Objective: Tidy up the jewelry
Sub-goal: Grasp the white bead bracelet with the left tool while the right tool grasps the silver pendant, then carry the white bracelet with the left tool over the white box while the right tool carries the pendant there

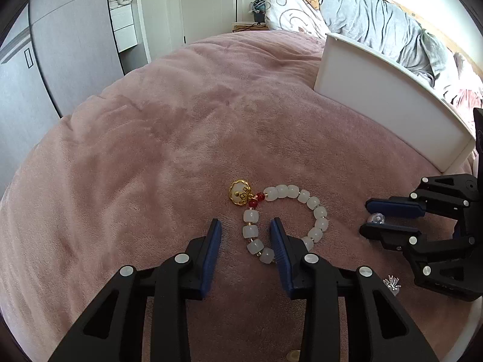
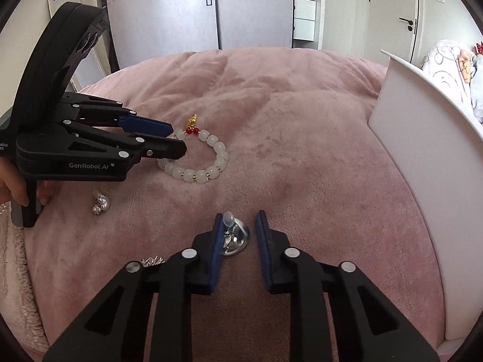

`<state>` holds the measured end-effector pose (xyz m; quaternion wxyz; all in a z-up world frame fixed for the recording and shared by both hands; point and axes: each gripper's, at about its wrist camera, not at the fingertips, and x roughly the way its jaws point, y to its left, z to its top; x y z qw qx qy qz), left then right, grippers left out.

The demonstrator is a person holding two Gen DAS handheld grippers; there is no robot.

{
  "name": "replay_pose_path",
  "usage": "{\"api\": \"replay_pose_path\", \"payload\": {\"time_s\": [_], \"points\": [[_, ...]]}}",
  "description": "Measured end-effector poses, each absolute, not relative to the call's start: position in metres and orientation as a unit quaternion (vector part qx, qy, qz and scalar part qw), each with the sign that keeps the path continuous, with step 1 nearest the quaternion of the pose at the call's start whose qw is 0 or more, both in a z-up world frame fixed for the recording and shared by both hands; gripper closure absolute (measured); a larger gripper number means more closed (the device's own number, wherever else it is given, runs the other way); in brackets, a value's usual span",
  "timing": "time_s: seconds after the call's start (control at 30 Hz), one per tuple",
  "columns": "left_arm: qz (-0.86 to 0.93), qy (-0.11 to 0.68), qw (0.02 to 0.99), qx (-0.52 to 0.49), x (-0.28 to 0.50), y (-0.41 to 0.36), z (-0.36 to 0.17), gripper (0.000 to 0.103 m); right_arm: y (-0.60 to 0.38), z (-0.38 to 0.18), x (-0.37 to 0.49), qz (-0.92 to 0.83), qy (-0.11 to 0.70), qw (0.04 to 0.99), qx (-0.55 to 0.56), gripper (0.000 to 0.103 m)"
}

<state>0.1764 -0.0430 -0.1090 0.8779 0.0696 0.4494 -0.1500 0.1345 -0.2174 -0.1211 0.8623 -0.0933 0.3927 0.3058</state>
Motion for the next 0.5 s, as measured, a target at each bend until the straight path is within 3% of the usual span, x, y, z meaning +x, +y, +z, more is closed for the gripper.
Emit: {"api": "replay_pose_path", "payload": {"time_s": [0.13, 0.5], "points": [[-0.164, 0.453, 0.876, 0.039, 0.175, -0.036, -0.109, 0.087, -0.219, -0.121, 0.135, 0.305, 0.392, 0.864, -0.083, 0.086], [-0.178, 0.439, 0.880, 0.033, 0.162, -0.037, -0.094, 0.088, -0.238, -0.104, 0.134, 0.297, 0.376, 0.877, -0.046, 0.086]]}}
